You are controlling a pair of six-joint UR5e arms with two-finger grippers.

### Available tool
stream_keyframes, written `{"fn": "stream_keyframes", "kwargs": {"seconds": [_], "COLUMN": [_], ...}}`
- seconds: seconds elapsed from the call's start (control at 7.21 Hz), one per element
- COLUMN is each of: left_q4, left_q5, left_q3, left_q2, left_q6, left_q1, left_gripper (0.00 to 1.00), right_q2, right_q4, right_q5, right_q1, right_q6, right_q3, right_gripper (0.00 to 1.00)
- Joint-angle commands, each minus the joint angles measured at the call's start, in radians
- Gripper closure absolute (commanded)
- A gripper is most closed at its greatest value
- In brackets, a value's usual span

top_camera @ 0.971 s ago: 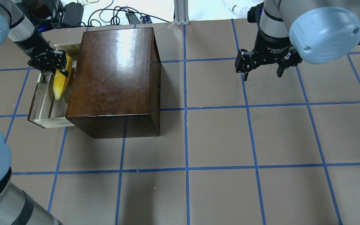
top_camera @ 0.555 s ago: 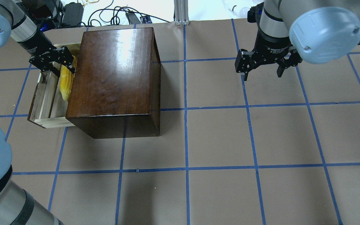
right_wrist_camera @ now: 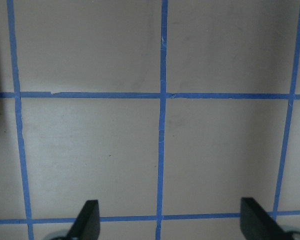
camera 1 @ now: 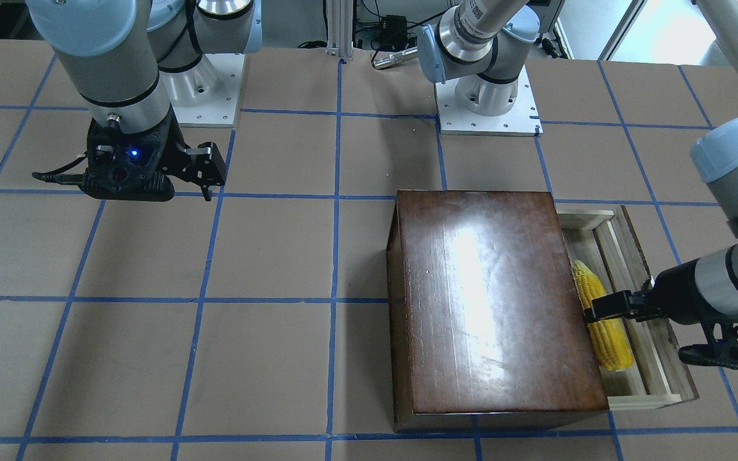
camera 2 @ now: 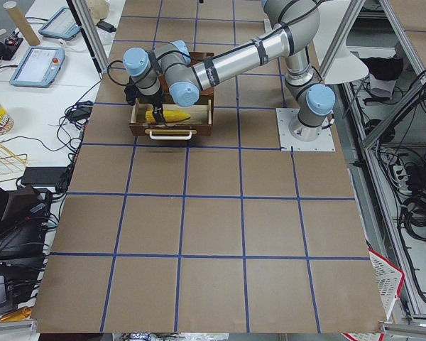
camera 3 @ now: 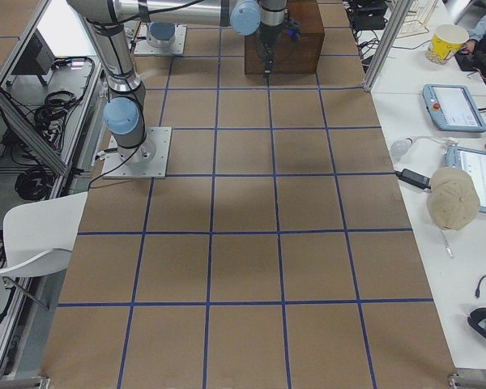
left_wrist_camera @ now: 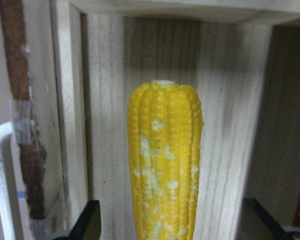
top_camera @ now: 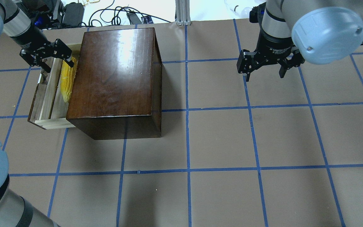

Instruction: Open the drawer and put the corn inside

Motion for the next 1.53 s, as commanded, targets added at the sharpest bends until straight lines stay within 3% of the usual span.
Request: {"fn": "stream_keyframes", "kwargs": {"seconds": [0.0, 0.28, 0.69, 0.97, 1.39], "left_q4": [-0.082, -0.156, -0.156, -0.155, -0.147], "left_q5": [0.015, 0.048, 0.061, 0.079, 0.078], "left_q3": [0.054, 0.111, 0.107, 0.056, -0.06], "left_q2": [0.043, 0.075, 0.115, 0.16, 0.249], "left_q6": [-0.007, -0.062, -0.07, -0.071, -0.168], "left_q1": [-0.015, -0.096, -0.222, -0.313, -0.327], "left_gripper": [0.0, 0.0, 0.0, 0.0, 0.0], "right_q2": [0.0, 0.0, 0.0, 0.0, 0.0], "right_q4": [0.0, 0.0, 0.0, 0.001, 0.0], "right_q5": [0.0, 0.0, 0.0, 0.0, 0.0], "right_q1": [0.0, 0.0, 0.0, 0.0, 0.0], "right_q6": [0.0, 0.0, 0.0, 0.0, 0.0], "right_q3": [0.0, 0.0, 0.0, 0.0, 0.0], "right_gripper": [0.0, 0.0, 0.0, 0.0, 0.0]}}
